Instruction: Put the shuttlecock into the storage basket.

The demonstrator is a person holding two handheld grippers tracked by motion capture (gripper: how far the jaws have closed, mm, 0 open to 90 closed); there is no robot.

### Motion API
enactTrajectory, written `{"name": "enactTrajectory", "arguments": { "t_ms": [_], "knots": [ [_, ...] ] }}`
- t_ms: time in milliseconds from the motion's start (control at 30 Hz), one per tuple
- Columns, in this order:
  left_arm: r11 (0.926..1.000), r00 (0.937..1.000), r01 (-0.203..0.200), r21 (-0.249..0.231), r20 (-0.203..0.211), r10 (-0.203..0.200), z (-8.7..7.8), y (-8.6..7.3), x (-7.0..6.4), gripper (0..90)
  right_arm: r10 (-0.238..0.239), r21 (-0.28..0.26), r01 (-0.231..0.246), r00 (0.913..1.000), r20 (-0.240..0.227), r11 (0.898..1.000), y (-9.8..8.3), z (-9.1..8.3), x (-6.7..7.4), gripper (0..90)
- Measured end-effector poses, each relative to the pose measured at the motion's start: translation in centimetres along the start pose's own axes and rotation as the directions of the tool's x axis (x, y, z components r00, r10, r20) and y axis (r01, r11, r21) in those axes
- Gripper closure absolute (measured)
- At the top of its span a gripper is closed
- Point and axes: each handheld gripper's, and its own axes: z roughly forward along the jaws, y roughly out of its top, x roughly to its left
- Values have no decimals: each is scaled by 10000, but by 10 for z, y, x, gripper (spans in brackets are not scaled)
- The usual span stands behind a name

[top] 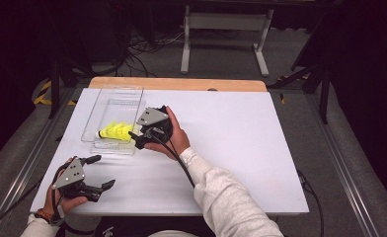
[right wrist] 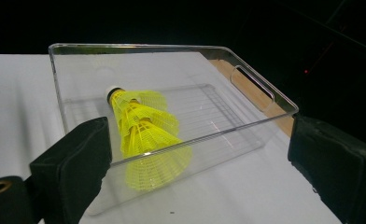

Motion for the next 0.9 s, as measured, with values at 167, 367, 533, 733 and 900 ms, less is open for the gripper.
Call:
{"name": "enactTrajectory", "arguments": {
  "t_ms": [167, 367, 533, 733, 900],
  "knots": [
    [10000, 10000, 27, 22, 27, -27, 0, 0, 0, 66, -35, -15, 35, 9999, 106, 10000, -2, -4, -3, 71],
    [10000, 10000, 6, 18, 18, -6, 0, 0, 0, 66, -48, -25, 48, 9997, 224, 10000, -3, -7, -5, 71],
    [10000, 10000, 4, 23, 26, -4, 0, 0, 0, 66, -56, -44, 57, 9995, 297, 10000, -3, -11, -8, 71],
    [10000, 10000, 9, 37, 29, -9, 0, 0, 0, 67, -101, -48, 103, 9993, 373, 9999, -4, -15, -10, 71],
    [10000, 10000, 14, 42, 43, -14, 1, 0, 0, 66, -84, -63, 87, 9990, 432, 9999, -5, -17, -12, 72]
  ]
}}
